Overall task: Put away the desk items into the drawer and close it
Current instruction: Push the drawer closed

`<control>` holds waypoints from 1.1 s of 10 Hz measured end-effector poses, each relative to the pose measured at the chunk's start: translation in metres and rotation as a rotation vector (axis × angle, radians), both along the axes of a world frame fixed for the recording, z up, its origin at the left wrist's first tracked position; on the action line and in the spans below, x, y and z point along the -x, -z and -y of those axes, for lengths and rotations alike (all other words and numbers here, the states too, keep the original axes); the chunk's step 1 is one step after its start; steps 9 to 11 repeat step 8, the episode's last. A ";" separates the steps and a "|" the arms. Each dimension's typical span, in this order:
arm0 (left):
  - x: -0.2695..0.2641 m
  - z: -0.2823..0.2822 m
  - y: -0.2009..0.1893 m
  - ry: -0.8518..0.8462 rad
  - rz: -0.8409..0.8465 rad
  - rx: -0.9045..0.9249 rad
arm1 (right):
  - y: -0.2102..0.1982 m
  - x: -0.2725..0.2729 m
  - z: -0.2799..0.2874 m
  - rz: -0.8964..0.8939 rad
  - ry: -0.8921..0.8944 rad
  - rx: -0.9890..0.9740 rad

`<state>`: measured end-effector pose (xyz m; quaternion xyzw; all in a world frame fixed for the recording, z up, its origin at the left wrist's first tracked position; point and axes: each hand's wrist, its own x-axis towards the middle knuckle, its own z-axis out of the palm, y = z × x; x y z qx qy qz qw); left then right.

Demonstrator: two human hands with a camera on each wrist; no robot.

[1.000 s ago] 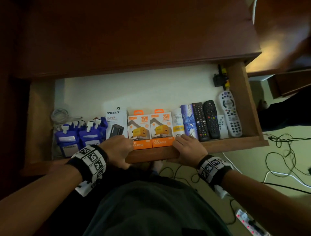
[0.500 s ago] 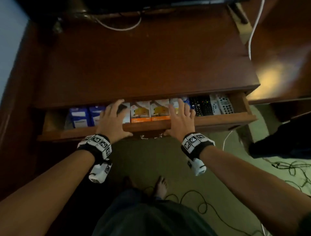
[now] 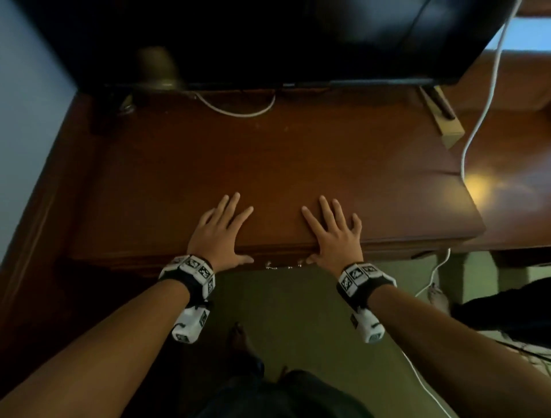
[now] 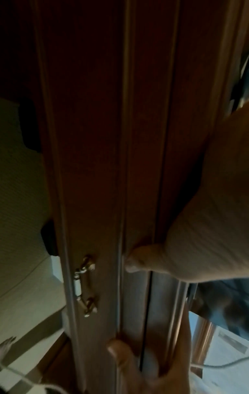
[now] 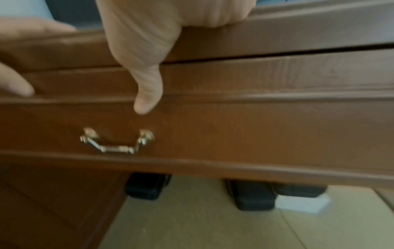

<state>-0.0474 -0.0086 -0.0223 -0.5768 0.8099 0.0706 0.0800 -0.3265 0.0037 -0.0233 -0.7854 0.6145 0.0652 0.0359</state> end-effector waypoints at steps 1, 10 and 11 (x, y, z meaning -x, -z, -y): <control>0.000 -0.001 0.002 0.034 0.016 0.027 | 0.002 -0.003 0.000 -0.002 0.020 0.021; -0.023 -0.068 -0.001 -0.298 -0.424 -0.152 | 0.014 0.048 -0.069 0.287 -0.055 0.165; -0.023 -0.068 -0.001 -0.298 -0.424 -0.152 | 0.014 0.048 -0.069 0.287 -0.055 0.165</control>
